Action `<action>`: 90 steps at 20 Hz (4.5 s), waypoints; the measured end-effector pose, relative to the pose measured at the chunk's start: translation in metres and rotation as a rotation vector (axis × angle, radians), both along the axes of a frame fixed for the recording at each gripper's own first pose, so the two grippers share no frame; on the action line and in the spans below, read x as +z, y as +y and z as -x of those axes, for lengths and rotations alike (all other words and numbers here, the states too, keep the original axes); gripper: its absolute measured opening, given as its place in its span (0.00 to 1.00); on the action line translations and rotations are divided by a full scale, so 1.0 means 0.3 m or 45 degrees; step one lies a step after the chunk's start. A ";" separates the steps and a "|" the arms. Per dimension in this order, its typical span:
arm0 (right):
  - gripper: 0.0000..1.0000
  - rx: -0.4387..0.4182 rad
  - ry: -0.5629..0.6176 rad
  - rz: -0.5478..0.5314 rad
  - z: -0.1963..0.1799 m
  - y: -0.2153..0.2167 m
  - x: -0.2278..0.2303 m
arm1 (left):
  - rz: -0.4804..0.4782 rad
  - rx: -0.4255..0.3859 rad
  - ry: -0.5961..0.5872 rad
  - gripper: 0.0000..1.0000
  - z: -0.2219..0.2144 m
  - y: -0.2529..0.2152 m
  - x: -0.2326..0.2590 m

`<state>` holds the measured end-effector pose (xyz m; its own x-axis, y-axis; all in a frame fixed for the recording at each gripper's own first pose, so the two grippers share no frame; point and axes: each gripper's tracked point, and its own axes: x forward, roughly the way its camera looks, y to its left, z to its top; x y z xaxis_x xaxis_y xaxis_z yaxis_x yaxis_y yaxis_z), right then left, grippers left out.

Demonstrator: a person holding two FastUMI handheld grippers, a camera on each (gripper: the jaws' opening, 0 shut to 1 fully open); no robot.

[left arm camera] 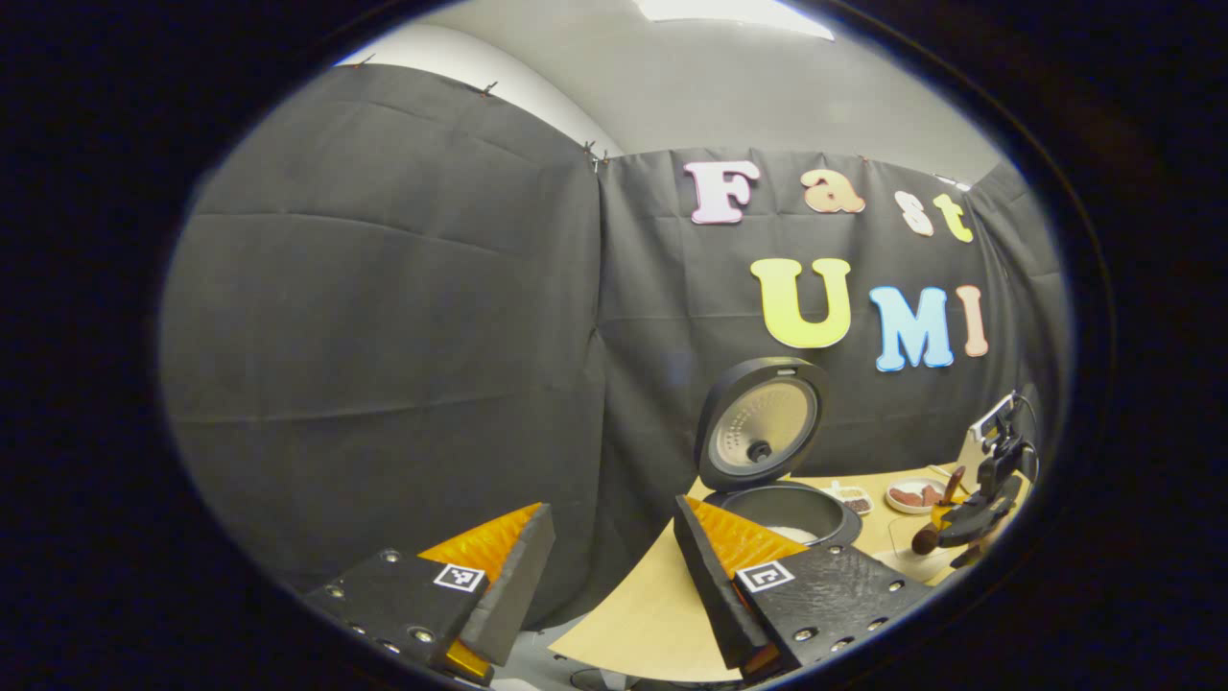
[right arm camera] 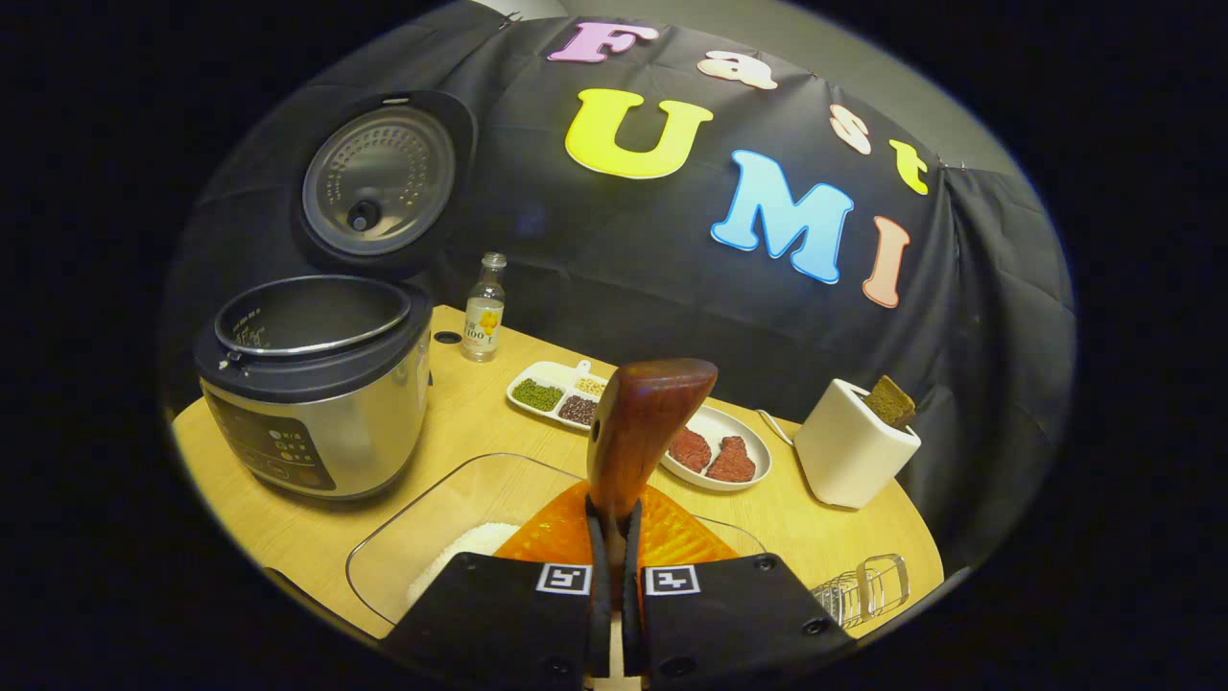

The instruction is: Close the left gripper, press the button to open the rice cooker; take a wooden spoon from the chopstick holder with the right hand, scoop a spoonful of rice and pour it into the rice cooker, then put the wooden spoon back into the chopstick holder.

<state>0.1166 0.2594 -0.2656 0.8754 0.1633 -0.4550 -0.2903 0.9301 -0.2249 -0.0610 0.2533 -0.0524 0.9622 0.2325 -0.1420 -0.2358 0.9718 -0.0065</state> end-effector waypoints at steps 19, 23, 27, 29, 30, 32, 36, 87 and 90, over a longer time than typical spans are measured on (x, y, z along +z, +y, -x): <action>0.07 -0.084 0.375 -0.583 0.095 0.105 -0.032 | 0.027 -0.043 0.000 0.78 -0.028 -0.038 -0.022; 0.06 -0.236 0.520 -0.895 0.093 0.053 -0.049 | 0.028 -0.053 0.001 0.77 -0.036 -0.065 -0.022; 0.07 -0.427 0.666 -1.200 0.099 -0.031 -0.081 | 0.028 -0.059 -0.001 0.78 -0.045 -0.089 -0.012; 0.06 -0.491 0.697 -1.305 0.104 -0.065 -0.093 | 0.024 -0.062 0.000 0.78 -0.050 -0.105 -0.010; 0.06 -0.507 0.703 -1.345 0.106 -0.078 -0.090 | 0.023 -0.066 0.001 0.77 -0.053 -0.111 -0.007; 0.06 -0.518 0.706 -1.406 0.109 -0.101 -0.066 | 0.022 -0.079 0.001 0.80 -0.057 -0.133 0.005; 0.06 -0.525 0.685 -1.514 0.093 -0.132 -0.005 | 0.016 -0.114 -0.007 0.78 -0.072 -0.187 0.017; 0.06 0.171 0.427 -0.997 -0.089 0.790 0.352 | 0.150 0.234 0.043 0.78 0.196 0.191 -0.162; 0.06 0.261 0.342 -0.835 -0.074 0.811 0.362 | 0.166 0.241 0.039 0.78 0.208 0.211 -0.172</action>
